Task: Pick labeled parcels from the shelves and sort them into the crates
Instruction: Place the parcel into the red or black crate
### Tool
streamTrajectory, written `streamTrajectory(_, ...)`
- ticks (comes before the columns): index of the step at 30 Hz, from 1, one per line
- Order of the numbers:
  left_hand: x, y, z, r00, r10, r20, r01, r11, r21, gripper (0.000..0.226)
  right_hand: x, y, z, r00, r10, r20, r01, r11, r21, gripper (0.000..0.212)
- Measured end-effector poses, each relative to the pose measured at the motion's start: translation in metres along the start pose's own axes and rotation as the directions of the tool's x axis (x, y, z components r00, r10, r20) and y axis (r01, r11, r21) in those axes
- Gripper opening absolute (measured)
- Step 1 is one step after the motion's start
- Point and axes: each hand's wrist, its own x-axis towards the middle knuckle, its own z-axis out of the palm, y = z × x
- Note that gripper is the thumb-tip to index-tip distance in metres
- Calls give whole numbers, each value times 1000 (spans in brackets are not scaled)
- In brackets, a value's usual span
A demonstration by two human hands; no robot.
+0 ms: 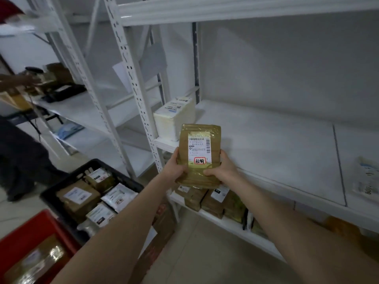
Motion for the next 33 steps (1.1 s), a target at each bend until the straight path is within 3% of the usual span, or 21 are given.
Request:
streamTrajectory(8, -50, -75, -90, 972, -115, -204, 106, 993, -56, 62, -6, 1, 126, 975, 42, 217, -12, 990, -137, 92)
streamTrajectory(13, -62, -130, -164, 915, -264, -306, 236, 963, -128, 72, 2, -8, 216, 934, 84, 348, -16, 981, -195, 88)
streamTrajectory(20, -54, -188, -294, 863, -356, -359, 301, 932, -200, 69, 30, -39, 363, 874, 166, 456, -25, 954, -299, 100)
streamTrajectory(23, -50, -209, -347, 828, -408, -385, 337, 910, -241, 69, 40, -55, 419, 853, 171, 493, -23, 956, -292, 96)
streamTrajectory(27, -51, -235, -395, 767, -436, -471, 345, 899, -271, 72, 44, -69, 483, 837, 171, 519, 13, 944, -331, 88)
streamTrajectory(33, -79, -278, -453, 581, -482, -656, 317, 876, -363, 76, 31, -82, 577, 764, 128, 632, 146, 920, -364, 90)
